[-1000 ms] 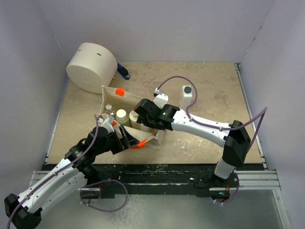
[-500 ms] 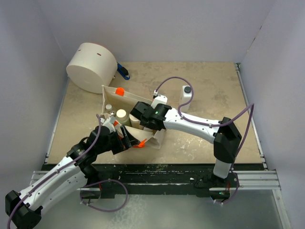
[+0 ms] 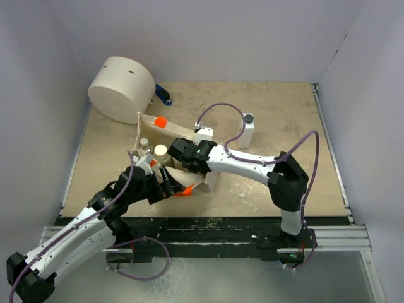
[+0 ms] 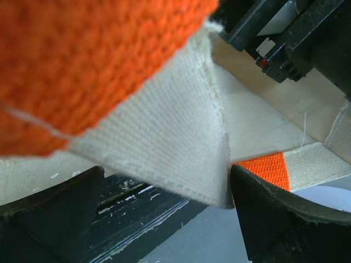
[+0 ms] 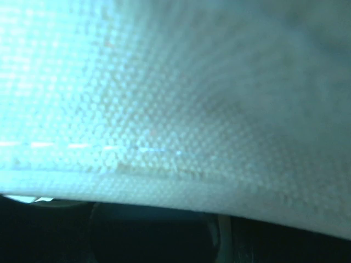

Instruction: Take the personal care products out of the canvas bag

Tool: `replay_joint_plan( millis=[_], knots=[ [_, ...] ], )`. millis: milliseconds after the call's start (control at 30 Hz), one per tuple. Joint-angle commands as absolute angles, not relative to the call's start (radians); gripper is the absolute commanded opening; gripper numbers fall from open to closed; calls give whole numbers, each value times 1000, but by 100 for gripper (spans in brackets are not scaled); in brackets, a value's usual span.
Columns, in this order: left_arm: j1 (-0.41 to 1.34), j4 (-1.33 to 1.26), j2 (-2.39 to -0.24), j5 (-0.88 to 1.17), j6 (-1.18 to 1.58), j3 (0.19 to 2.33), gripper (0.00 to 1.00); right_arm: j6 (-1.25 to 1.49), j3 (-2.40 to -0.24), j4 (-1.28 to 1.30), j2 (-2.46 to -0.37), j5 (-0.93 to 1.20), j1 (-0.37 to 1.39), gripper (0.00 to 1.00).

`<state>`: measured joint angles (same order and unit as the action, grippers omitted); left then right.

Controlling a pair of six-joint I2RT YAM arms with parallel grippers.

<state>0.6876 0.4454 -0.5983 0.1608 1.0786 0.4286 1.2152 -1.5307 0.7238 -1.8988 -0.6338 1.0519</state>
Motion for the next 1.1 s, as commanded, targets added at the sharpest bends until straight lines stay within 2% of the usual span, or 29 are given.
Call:
replay_joint_plan(
  millis=[0, 100, 167, 400, 500, 1067],
  knots=[
    [691, 482, -594, 193, 1048, 454, 99, 1193, -1501, 762, -1896, -616, 1043, 53],
    [691, 479, -595, 193, 1049, 457, 99, 1173, -1504, 764, -1842, -628, 1043, 46],
    [690, 480, -597, 193, 1050, 458, 99, 1143, -1499, 736, -1790, -621, 1042, 34],
    [693, 480, -594, 199, 1052, 457, 99, 984, -1451, 554, -1595, -568, 1042, 15],
    [690, 483, -592, 202, 1052, 459, 99, 944, -1462, 525, -1546, -536, 1043, 0],
    [691, 510, -575, 189, 1052, 474, 99, 730, -1472, 298, -1295, -303, 1041, 0]
  ],
)
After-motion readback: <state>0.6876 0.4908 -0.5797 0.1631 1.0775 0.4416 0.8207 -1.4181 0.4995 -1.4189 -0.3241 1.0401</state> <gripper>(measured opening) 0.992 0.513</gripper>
